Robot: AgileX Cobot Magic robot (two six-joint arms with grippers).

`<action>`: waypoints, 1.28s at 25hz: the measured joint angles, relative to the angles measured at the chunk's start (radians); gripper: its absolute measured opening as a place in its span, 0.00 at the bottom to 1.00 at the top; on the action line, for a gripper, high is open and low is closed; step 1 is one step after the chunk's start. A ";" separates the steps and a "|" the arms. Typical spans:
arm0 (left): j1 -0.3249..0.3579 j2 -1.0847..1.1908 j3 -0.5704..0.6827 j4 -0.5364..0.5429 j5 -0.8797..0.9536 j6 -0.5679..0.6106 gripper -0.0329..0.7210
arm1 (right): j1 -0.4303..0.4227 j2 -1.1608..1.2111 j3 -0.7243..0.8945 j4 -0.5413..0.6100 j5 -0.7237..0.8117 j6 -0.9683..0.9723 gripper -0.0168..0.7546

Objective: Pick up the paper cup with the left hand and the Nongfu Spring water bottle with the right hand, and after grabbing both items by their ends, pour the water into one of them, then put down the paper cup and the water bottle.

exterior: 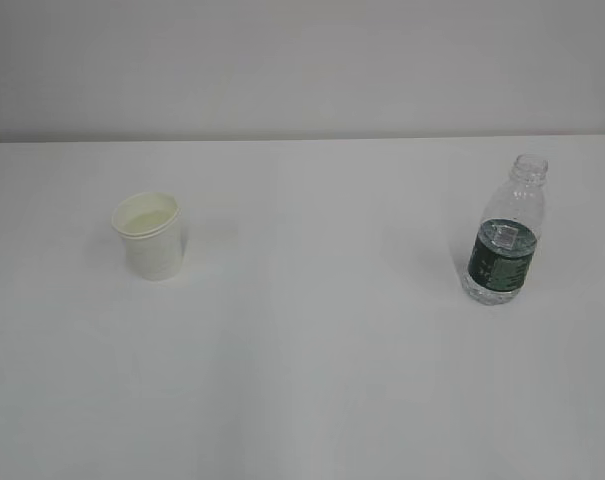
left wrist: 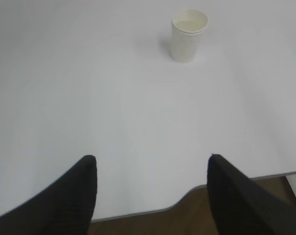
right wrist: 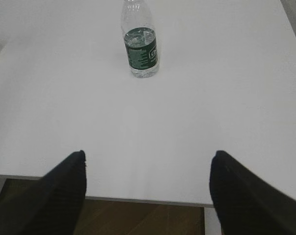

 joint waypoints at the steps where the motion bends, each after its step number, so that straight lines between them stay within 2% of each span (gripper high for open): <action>1: 0.000 -0.007 0.000 0.000 0.008 0.000 0.71 | 0.000 0.000 0.000 -0.002 0.000 -0.005 0.78; 15: 0.000 -0.027 0.023 0.014 0.021 0.000 0.68 | 0.000 0.000 0.049 -0.036 0.002 -0.031 0.78; 32: 0.000 -0.027 0.061 0.042 -0.081 0.000 0.66 | 0.000 0.000 0.092 -0.043 -0.102 -0.033 0.78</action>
